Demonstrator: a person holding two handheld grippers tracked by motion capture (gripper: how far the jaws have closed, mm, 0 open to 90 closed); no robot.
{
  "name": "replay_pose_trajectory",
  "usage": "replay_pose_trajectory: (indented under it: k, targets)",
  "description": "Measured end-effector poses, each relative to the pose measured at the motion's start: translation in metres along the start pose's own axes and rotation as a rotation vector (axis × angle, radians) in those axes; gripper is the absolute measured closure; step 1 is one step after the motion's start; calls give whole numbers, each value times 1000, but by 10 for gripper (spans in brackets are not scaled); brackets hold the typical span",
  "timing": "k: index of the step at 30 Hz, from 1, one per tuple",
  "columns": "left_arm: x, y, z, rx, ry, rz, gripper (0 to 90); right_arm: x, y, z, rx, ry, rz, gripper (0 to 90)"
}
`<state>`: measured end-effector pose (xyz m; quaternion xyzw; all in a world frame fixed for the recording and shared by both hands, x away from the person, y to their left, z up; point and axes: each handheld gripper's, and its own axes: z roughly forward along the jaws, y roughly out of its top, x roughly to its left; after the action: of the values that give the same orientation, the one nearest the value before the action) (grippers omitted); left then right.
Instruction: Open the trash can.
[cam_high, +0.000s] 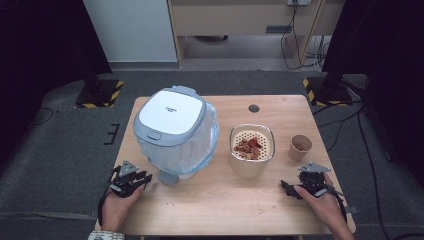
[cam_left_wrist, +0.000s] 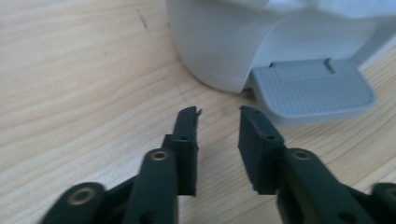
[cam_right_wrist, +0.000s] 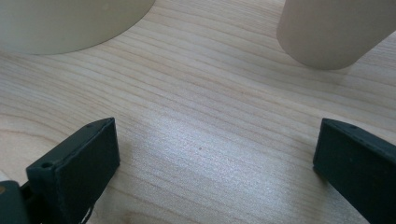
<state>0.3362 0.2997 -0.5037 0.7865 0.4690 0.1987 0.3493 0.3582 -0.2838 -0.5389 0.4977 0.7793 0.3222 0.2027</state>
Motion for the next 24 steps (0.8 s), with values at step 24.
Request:
replay_pose_trajectory:
  k: [24]
  targets:
    - [-32,14,17,-22,-138,96,900,0,0,0,0,0,0,7]
